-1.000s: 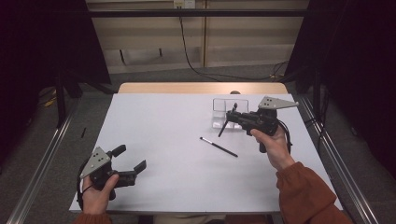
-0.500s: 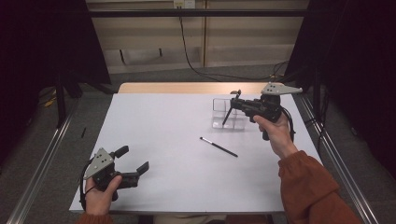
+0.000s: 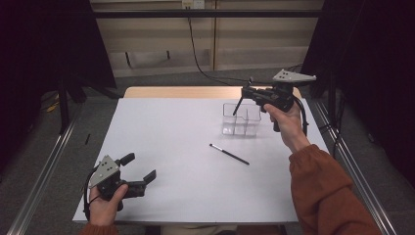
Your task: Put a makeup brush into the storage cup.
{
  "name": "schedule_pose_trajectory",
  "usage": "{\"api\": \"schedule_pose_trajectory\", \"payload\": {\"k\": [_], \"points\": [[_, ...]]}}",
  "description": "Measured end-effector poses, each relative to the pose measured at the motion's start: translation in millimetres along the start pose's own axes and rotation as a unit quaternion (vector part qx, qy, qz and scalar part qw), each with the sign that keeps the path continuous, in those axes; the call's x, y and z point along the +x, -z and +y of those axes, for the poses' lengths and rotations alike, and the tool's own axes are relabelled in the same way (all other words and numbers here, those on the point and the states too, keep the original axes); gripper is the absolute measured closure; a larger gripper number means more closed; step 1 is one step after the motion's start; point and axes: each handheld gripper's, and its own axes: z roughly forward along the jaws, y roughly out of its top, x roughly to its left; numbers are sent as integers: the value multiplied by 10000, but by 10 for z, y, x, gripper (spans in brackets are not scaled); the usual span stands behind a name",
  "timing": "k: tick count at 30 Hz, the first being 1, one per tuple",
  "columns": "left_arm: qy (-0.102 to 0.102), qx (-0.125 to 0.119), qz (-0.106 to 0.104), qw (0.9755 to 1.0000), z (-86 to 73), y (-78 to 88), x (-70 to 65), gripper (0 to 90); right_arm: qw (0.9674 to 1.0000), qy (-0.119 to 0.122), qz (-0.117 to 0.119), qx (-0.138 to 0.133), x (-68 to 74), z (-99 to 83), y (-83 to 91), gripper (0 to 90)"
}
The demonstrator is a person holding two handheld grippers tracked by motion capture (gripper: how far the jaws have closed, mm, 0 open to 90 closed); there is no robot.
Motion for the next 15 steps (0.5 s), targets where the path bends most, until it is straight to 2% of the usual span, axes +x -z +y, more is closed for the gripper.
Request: {"api": "schedule_pose_trajectory", "payload": {"k": [8, 15], "points": [[-4, 17, -33, 10000, 1, -7, -12, 31, 9997, 34, -219, 54, -81, 60, -126, 842], [-75, 23, -54, 10000, 7, -15, -13, 31, 9990, 45, -389, 232, -128, 54, -288, 842]]}}
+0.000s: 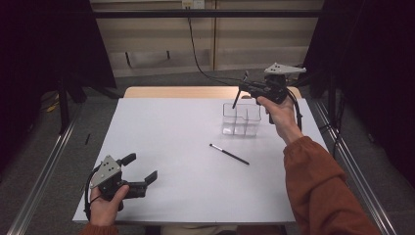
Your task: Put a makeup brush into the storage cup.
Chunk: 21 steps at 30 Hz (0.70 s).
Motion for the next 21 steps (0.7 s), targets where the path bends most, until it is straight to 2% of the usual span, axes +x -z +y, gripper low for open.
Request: {"api": "schedule_pose_trajectory", "payload": {"k": [5, 12, 21], "points": [[12, 11, 10, 10000, -1, -1, 6, 31, 9999, 39, -48, 106, 16, -23, -110, 841], [-38, 40, 1, 10000, 3, -14, -3, 31, 9999, 65, -63, 132, 32, 30, -165, 841], [-97, 49, -31, 9999, 11, -25, -2, 31, 9993, 36, -53, 378, 24, -24, -223, 842]]}}
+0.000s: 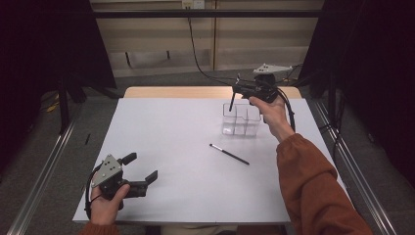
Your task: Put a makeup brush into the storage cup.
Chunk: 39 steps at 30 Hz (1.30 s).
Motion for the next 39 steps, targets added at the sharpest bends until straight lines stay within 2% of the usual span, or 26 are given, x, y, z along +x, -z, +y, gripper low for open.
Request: {"api": "schedule_pose_trajectory", "payload": {"k": [9, 26, 39], "points": [[-31, 12, 11, 10000, 4, -7, -2, 31, 9998, -13, -8, 198, 2, -59, -73, 842], [-101, 80, 22, 9999, -3, 10, 0, 31, 9995, -115, -20, 310, 5, -194, -158, 842], [-76, 99, 37, 9999, -12, 13, 14, 31, 9990, -206, -7, 407, -9, -336, -228, 841]]}}
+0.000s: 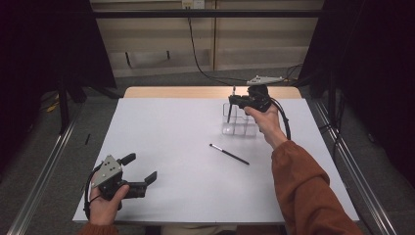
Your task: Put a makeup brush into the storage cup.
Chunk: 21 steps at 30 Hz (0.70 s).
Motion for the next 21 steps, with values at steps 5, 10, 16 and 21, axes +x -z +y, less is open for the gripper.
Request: {"api": "schedule_pose_trajectory", "payload": {"k": [5, 10, 16, 21], "points": [[3, 49, -2, 10000, -4, -5, 0, 31, 10000, -5, 24, 13, 1, -10, -13, 835], [-5, 54, 5, 10000, -3, -6, -1, 31, 10000, -43, 44, -38, -20, -24, 6, 775], [-26, 58, -2, 10000, -2, -11, -3, 31, 9999, -20, 49, -94, -18, -53, 22, 434], [-26, 58, 0, 10000, -2, -11, 1, 31, 9999, 21, 42, -137, -18, -59, 27, 249]]}}
